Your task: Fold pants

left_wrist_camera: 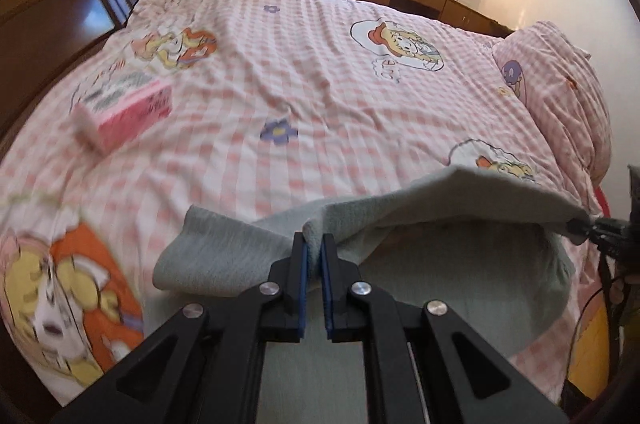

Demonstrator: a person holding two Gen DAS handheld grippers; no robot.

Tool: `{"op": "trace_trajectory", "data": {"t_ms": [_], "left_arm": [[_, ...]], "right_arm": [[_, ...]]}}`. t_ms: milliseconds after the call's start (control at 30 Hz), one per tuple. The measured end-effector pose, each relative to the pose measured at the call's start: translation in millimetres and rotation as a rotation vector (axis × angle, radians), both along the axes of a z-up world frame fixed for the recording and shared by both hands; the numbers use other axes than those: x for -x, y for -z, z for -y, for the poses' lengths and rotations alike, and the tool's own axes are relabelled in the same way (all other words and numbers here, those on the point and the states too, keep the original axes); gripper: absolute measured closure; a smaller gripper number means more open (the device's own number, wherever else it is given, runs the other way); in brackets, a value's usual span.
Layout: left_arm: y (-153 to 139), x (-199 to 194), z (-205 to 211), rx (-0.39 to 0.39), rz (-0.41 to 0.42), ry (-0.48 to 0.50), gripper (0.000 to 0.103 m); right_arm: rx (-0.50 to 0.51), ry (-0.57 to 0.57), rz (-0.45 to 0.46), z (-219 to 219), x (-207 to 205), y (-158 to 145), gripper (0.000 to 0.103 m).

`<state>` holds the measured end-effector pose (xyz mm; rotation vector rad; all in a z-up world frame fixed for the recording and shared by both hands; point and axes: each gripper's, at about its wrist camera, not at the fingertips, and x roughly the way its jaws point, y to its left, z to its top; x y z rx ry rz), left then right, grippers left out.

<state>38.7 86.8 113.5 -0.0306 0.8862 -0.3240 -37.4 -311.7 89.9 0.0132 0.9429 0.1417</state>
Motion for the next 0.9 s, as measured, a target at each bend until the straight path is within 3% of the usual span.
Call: {"op": "trace_trajectory", "data": {"t_ms": [333,567,733,900], "left_arm": [[26.5,62.1,-17.8,0.057,-0.028,-0.026,0.097],[62.1,83.4,-24.1,-0.009,-0.093,-0.042,0.095],[76.6,95.9,-37.9,0.011,-0.132,-0.084,0.067],[77.3,106.3,-50.9,0.060,-0.165,-0.129,0.060]], "right_arm": [[-0.022,0.017,-0.029,-1.5,54.1,26.7,0.096],[0.008,0.054,-0.088,-9.7,71.0,56.7,0.095],[-0.025,0.120,-0.129,-1.0,75.6,71.4,0.080],[-0.078,0.169,-0.149,12.2,86.3,69.9,0.076]]}}
